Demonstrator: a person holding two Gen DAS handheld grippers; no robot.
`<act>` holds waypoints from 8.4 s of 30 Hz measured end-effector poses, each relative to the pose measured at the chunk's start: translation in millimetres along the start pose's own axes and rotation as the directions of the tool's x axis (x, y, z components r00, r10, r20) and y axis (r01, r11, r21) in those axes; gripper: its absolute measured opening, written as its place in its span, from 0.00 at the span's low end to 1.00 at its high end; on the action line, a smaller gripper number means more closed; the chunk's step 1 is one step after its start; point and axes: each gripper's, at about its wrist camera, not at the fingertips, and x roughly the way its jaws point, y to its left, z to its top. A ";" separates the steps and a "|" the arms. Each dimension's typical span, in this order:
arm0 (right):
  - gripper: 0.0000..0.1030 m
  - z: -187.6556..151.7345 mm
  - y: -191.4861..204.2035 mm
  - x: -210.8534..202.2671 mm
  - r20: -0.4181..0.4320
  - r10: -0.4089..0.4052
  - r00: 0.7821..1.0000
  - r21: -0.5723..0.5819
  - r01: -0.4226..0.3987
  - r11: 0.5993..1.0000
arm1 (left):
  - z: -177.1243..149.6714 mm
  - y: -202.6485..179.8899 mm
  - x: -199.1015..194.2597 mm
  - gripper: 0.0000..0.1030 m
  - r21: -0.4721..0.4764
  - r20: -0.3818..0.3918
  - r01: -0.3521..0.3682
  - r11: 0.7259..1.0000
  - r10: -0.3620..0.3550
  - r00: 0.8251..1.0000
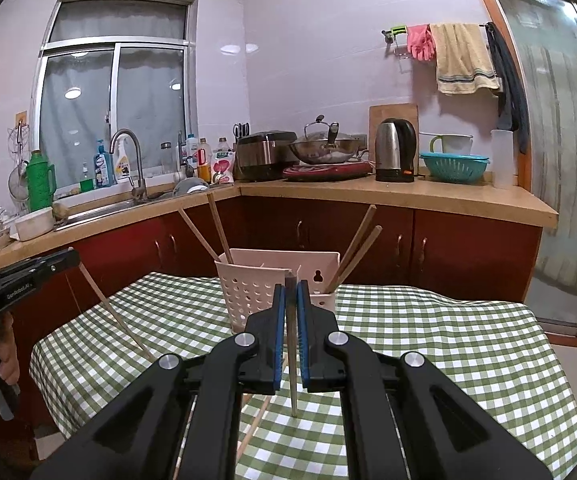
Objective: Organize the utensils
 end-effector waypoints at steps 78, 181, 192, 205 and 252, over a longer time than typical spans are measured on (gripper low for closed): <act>0.07 62.5 -26.8 136.3 0.068 0.032 0.997 0.027 -0.034 0.999 | 82.2 -16.4 168.1 0.08 -0.051 0.158 0.135 0.990 -0.126 0.979; 0.33 -165.5 -48.7 -4.2 -0.219 -0.137 0.966 0.034 0.148 0.988 | -186.1 -42.3 36.5 0.09 0.035 -0.312 0.112 0.993 -0.095 0.945; 0.11 -170.9 -51.8 -2.6 -0.235 -0.118 0.965 0.056 0.135 0.989 | -183.5 -42.8 35.4 0.06 0.034 -0.302 0.111 0.993 -0.095 0.948; 0.07 -138.4 -44.5 -19.5 -0.143 -0.181 0.973 -0.003 0.183 0.983 | -164.7 -34.5 24.9 0.06 0.025 -0.238 0.069 0.997 -0.061 0.969; 0.07 7.7 -24.5 2.2 0.070 -0.103 0.992 -0.020 0.104 0.994 | -14.5 -15.5 33.6 0.06 0.024 -0.045 0.054 0.998 -0.053 0.998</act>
